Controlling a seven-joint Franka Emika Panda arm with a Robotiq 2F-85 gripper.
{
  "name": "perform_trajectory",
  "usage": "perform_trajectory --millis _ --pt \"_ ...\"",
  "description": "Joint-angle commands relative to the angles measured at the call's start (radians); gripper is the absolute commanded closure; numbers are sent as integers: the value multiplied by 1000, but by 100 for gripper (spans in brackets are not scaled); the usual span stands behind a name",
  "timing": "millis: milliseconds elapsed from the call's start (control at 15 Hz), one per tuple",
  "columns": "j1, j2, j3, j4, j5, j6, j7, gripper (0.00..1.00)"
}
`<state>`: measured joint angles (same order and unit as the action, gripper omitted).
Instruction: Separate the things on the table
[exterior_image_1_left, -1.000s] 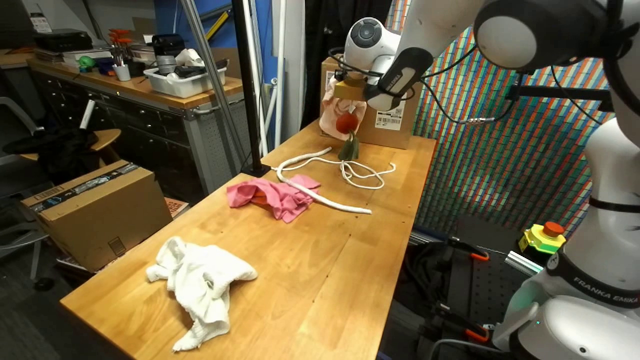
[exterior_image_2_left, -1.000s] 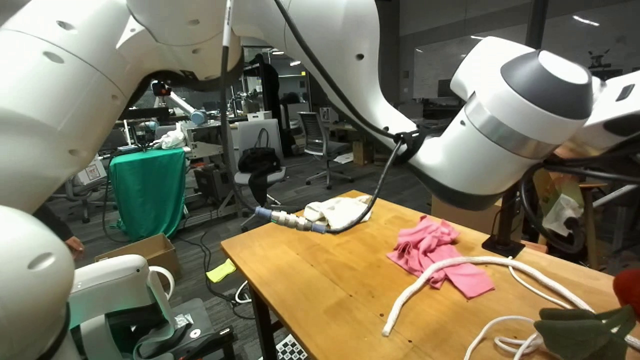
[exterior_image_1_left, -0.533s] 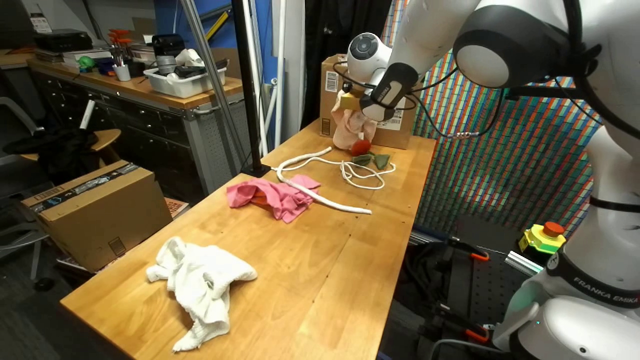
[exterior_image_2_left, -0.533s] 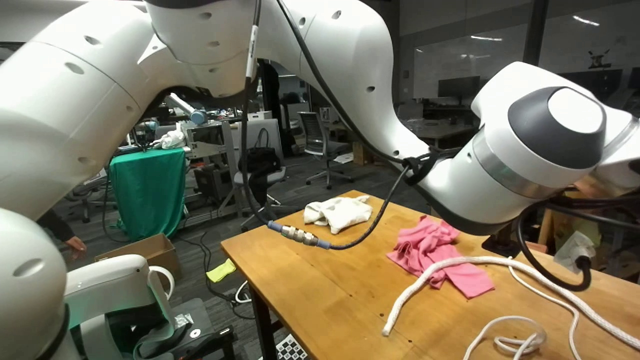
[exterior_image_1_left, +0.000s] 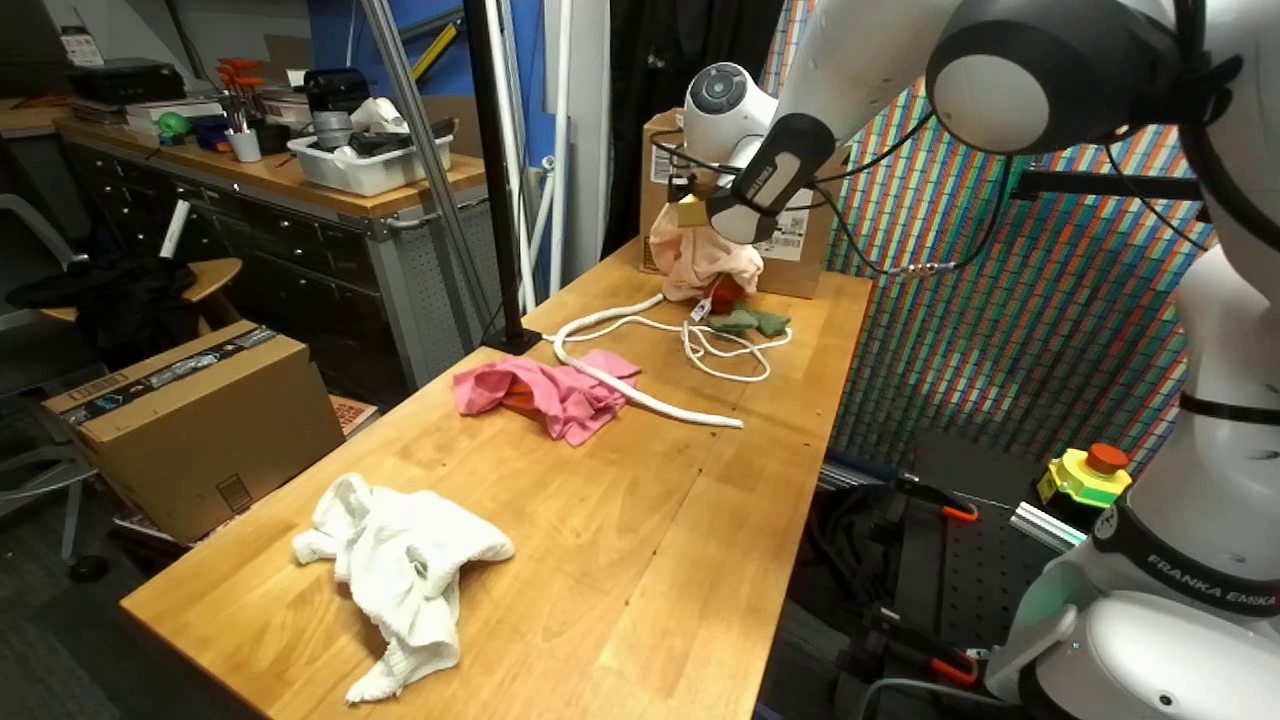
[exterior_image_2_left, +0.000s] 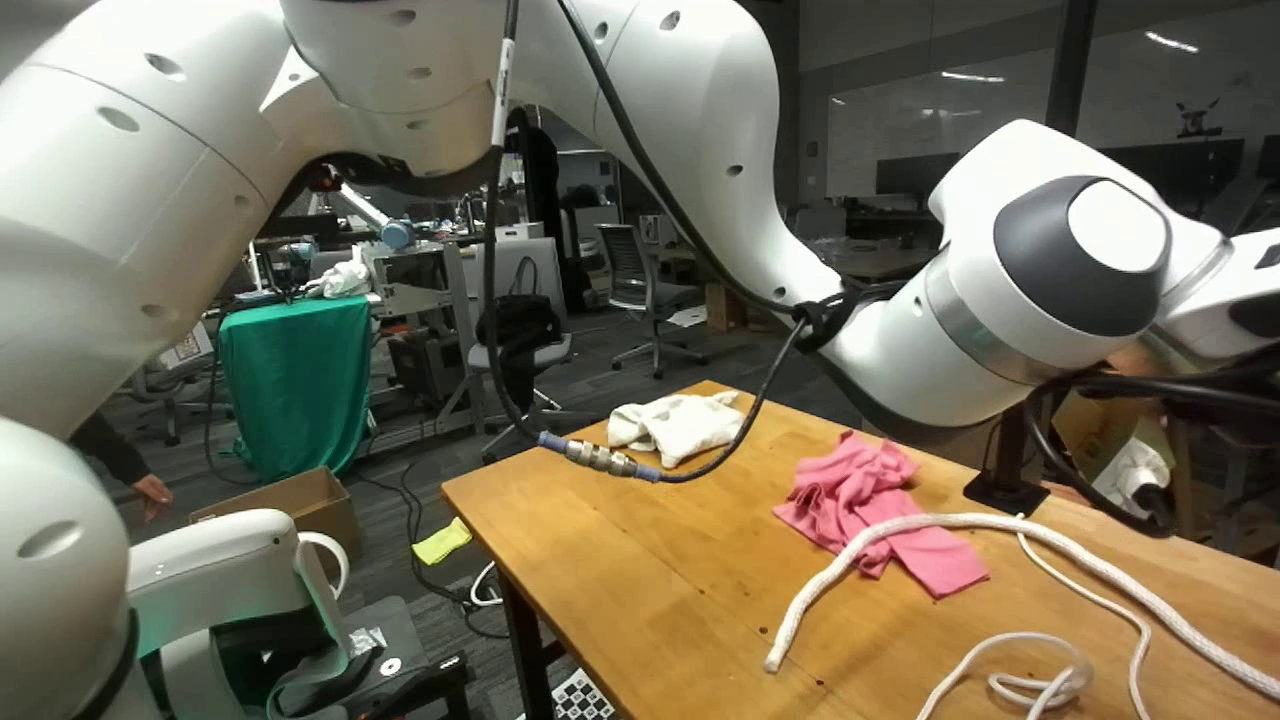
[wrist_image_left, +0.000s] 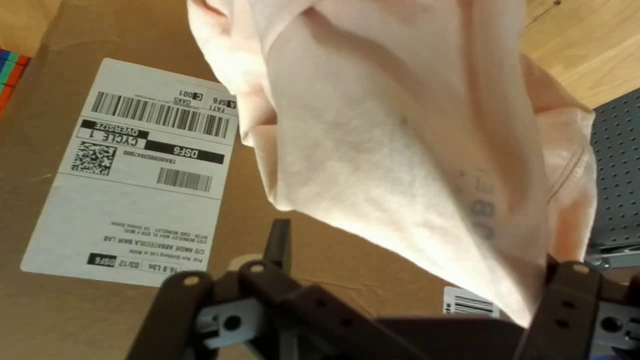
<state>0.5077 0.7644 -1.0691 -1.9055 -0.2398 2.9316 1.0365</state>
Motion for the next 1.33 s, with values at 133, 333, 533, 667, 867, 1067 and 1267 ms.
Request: perform_trajectory --millis 133,333,533,667,867,1067,1267 --pt "-107 -244 204 -35 15 -25 -311 0" --pt "-179 -310 319 -32 29 -69 -393 0" --pt "-244 -340 422 -6 46 -119 -404 0" --pt "-277 -332 466 26 37 -178 -392 0" --pt "-369 -357 587 39 37 -324 -483 0" --pt "-462 -356 686 41 47 -468 -596 0" --pt "-534 -343 742 39 49 -584 -682 0"
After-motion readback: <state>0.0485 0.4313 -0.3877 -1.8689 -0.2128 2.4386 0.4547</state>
